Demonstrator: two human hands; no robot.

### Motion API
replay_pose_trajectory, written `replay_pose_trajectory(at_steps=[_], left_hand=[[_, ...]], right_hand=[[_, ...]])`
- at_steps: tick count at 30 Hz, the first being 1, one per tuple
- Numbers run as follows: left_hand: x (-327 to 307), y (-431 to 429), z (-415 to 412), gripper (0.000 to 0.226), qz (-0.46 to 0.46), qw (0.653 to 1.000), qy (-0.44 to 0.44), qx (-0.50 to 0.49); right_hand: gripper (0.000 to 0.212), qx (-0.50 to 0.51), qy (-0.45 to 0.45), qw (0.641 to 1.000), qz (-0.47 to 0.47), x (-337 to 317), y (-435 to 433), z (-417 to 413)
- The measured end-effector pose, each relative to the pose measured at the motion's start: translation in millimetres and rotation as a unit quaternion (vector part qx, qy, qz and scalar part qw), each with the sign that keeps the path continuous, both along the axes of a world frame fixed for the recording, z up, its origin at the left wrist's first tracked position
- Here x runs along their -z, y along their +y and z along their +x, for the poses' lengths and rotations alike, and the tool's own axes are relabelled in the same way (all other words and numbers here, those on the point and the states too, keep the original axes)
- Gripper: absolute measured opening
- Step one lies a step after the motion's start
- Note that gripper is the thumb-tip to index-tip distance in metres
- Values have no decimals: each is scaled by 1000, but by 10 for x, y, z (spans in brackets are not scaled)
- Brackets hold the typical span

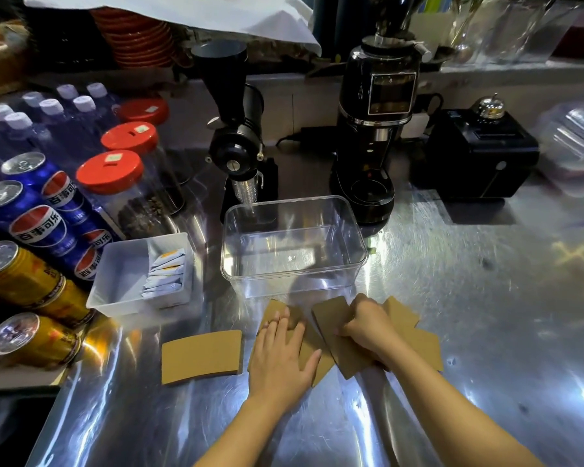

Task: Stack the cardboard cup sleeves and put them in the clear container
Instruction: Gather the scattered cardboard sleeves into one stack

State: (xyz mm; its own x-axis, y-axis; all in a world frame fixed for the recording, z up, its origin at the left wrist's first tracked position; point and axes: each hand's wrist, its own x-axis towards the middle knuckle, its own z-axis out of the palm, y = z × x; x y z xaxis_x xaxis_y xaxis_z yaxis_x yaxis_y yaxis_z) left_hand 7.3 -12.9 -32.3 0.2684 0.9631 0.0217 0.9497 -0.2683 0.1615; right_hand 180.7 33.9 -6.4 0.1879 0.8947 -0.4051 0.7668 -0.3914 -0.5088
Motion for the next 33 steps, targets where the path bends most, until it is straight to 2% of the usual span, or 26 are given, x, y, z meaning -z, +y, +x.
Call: replay_pose_trajectory(at_steps=[2, 5, 8, 9, 11, 13, 15, 19, 24, 26, 28, 30, 33], left_hand=[[-10, 2, -10, 51, -5, 1000, -8, -2], [8, 30, -21, 58, -20, 999, -45, -6], [5, 72, 7, 60, -55, 978, -196, -36], [-49, 78, 27, 60, -71, 958, -272, -50], [-170, 99, 85, 54, -158, 888, -425, -76], [-212, 121, 136, 39, -218, 820, -522, -89], [-225, 147, 173, 31, -228, 791, -559, -97], [-230, 155, 226, 18, -226, 768, -591, -102], [-239, 143, 247, 12, -248, 728, -626, -127], [-266, 143, 264, 24, -275, 680, -663, -151], [-289, 143, 291, 42, -321, 612, -702, -176], [-303, 140, 316, 47, -346, 581, -711, -193], [-311, 115, 367, 44, -378, 541, -718, -223]], right_hand=[[23, 12, 78, 997, 15, -35, 3, 83], [19, 2, 197, 980, 39, -99, 15, 198], [18, 3, 272, 960, 72, -160, -26, 275], [19, 12, 296, 952, 80, -179, -50, 287], [20, 27, 352, 931, 89, -210, -97, 298], [19, 23, 392, 916, 86, -239, -144, 283], [17, 14, 409, 909, 83, -254, -189, 250], [14, 9, 433, 896, 96, -244, -252, 240], [13, 27, 371, 916, 152, -148, -299, 353], [20, 36, 317, 932, 172, -104, -335, 456], [27, 8, 219, 962, 163, -74, -376, 586], [37, -58, 95, 986, 121, -50, -420, 713], [68, -141, -54, 987, 47, -6, -486, 840]])
